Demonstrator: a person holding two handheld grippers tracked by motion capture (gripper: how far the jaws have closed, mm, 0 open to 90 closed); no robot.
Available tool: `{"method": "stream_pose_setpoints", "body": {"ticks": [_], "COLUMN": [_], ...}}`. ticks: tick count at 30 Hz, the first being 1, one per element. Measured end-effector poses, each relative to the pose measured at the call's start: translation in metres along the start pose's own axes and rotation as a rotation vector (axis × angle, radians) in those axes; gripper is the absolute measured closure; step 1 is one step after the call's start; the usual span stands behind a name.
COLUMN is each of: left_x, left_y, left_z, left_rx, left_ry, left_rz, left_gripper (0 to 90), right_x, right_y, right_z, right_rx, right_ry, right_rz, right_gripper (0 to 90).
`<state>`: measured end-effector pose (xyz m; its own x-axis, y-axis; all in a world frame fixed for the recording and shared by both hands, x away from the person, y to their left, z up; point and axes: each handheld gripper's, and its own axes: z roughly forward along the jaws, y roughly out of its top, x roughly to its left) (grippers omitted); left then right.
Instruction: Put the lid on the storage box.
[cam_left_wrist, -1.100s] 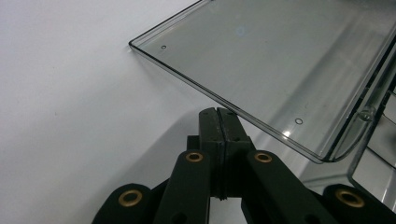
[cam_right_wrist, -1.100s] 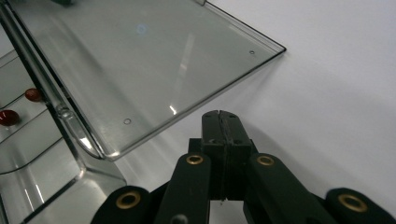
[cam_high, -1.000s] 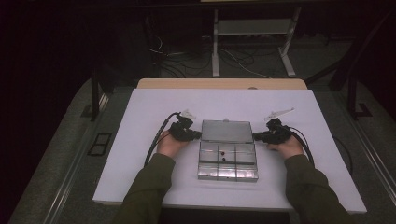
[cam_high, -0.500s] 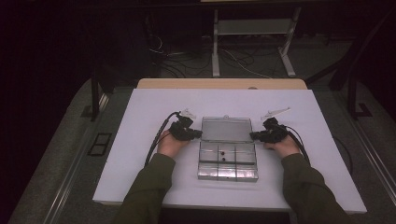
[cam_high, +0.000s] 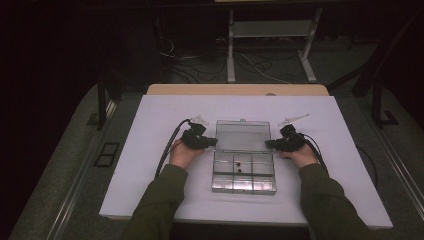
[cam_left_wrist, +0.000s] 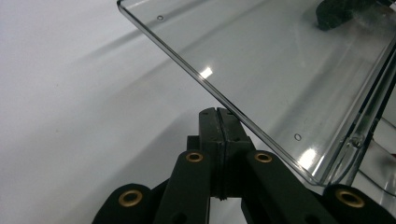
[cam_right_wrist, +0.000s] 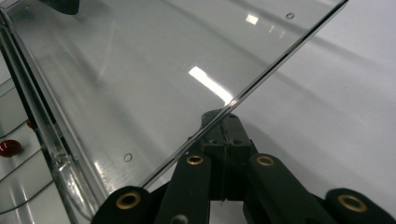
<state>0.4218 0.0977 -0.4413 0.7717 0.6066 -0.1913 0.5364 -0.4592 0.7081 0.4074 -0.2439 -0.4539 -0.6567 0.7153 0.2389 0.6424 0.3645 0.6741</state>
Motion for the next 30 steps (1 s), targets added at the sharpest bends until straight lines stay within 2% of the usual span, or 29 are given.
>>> {"method": "stream_pose_setpoints", "body": {"ticks": [6,12,30], "left_x": [0.001,0.0,-0.003], "left_y": [0.0,0.002,0.008], "left_z": [-0.001,-0.002,-0.012], "left_rx": [-0.012,-0.043,-0.117], "left_ry": [-0.005,-0.008,-0.003], "left_rz": [-0.004,-0.019,-0.016], "left_gripper": [88.9,88.9,88.9], "right_x": [-0.001,0.0,0.004], "right_y": [0.001,0.002,0.01], "right_z": [0.001,-0.002,-0.014], "right_rx": [-0.003,-0.036,-0.118], "right_ry": [0.008,0.004,-0.013], "right_rz": [0.006,0.01,-0.003], "right_gripper": [88.9,89.0,89.0]}}
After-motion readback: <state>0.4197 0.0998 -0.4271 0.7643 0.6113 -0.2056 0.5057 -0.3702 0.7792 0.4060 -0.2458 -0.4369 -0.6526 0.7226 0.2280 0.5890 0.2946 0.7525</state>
